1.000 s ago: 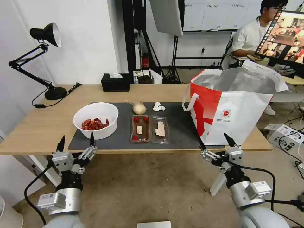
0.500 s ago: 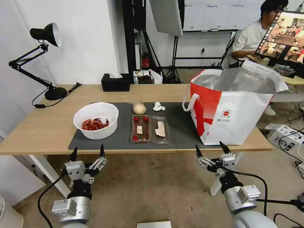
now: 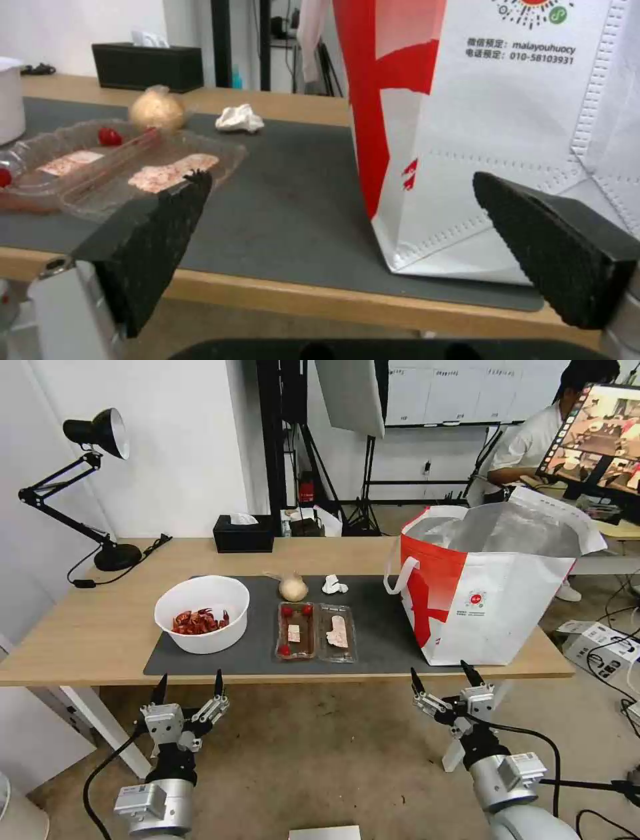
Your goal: Pick up the trash from the table and place it into the takeout bag.
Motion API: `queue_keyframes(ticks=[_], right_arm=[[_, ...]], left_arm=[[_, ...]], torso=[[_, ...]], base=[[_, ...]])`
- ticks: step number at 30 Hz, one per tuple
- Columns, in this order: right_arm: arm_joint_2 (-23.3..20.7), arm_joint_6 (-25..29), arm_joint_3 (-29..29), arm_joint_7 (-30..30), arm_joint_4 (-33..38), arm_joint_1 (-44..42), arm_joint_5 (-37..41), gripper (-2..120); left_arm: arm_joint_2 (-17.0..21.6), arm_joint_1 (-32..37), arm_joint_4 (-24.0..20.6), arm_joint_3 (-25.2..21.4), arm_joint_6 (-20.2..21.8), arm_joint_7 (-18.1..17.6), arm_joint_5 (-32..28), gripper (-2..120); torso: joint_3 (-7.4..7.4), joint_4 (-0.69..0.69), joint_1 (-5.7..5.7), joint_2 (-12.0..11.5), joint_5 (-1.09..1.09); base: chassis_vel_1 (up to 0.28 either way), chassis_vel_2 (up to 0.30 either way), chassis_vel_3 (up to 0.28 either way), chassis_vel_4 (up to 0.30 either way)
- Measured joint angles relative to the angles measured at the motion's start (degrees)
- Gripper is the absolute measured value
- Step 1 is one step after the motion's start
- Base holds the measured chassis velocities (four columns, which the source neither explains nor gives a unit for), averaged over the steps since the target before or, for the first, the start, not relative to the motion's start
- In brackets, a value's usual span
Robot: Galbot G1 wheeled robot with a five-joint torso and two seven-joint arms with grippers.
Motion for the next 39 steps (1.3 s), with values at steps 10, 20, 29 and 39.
queue_keyframes(ticks=[10, 20, 29, 39], right_arm=[[-0.45, 0.06, 0.43, -0.06, 0.26, -0.21, 0.02, 100], [-0.70, 0.14, 0.57, -0.06, 0.45, -0.35, 0.05, 100], [-0.94, 0.17, 0.19, -0.06, 0.55, -0.63, 0.32, 100], [-2.05, -0.66, -2.93, 1.33, 1.73, -0.06, 12.53, 100]], left_arm=[[0.16, 0.03, -0.18, -0.03, -0.05, 0.00, -0.08, 100], [0.11, 0.17, 0.03, 0.00, -0.13, -0.03, -0.14, 100], [0.11, 0.44, -0.04, -0.19, -0.61, 0.00, -0.14, 100], [0.23, 0.52, -0.13, -0.50, -0.66, 0.15, -0.14, 100]], torso=[[0.00, 0.00, 0.00, 0.00, 0.00], [0.00, 0.00, 0.00, 0.00, 0.00], [0.00, 0.00, 0.00, 0.00, 0.00], [0.00, 0.00, 0.00, 0.00, -0.01]], base=[[0.000, 0.000, 0.000, 0.000], [0.000, 0.000, 0.000, 0.000], [0.000, 0.000, 0.000, 0.000], [0.000, 0.000, 0.000, 0.000]])
